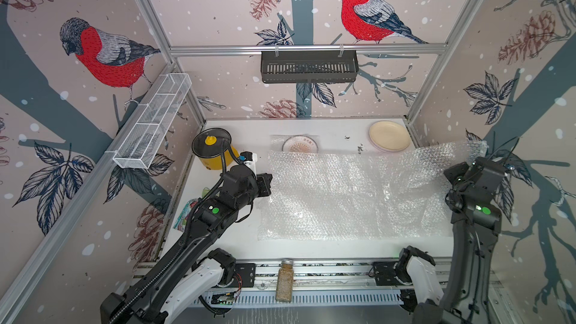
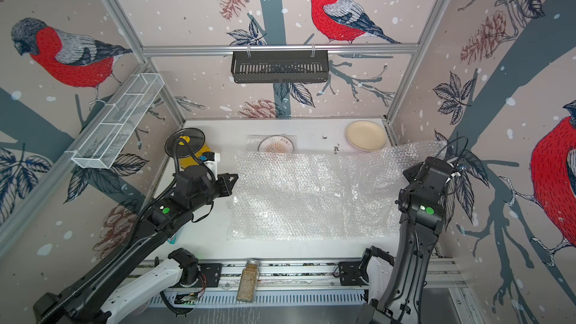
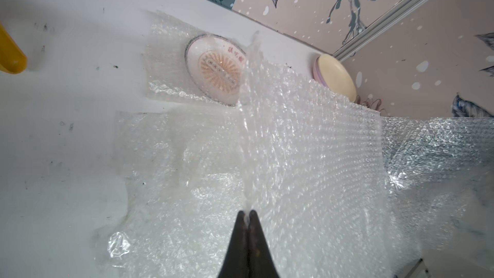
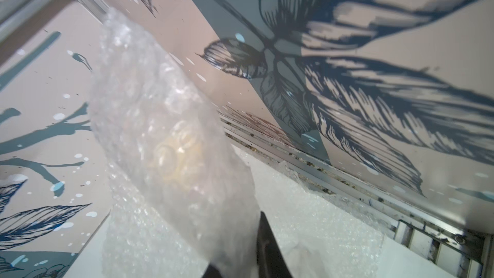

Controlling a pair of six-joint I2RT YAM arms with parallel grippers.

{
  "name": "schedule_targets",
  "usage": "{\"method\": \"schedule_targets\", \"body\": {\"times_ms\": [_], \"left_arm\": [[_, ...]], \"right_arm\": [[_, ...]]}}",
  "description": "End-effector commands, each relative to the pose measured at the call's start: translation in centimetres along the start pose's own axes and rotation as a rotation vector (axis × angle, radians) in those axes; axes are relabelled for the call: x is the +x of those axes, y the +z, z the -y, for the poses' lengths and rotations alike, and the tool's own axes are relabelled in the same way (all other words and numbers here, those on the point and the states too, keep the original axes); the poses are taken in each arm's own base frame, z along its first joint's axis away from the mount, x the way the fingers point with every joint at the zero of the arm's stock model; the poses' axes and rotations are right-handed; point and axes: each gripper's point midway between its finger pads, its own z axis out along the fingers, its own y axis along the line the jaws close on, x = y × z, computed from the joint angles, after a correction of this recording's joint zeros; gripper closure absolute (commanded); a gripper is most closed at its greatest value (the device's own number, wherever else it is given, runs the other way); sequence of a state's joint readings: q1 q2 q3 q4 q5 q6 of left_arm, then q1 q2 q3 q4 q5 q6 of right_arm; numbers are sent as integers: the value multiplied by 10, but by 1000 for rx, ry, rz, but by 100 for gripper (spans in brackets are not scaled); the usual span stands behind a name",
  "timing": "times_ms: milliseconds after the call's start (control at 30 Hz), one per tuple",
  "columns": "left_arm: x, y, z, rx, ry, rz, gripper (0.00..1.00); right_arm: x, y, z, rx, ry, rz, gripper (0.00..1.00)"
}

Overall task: Unpack dinner plates from bubble wrap
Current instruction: Adjust the bubble wrap on the bubble wrap.

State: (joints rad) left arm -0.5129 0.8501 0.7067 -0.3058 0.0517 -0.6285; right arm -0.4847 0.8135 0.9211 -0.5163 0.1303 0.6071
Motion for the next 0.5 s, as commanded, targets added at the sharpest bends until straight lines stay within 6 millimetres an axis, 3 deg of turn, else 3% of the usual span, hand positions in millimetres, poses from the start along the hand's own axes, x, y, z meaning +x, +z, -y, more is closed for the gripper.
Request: {"method": "schedule_targets", "body": {"times_ms": [0,300,467], "left_arm": [[-6,12,-4,-9,-30,45,100],[4,43,-32,-105,-68,65,100],[12,62,-45,-162,-76,37,100]], "right_arm": [[7,20,5,16,40,5,87],[35,72,5,-26,73,-16,90],[51,96,14,31,67,-86,91]]}}
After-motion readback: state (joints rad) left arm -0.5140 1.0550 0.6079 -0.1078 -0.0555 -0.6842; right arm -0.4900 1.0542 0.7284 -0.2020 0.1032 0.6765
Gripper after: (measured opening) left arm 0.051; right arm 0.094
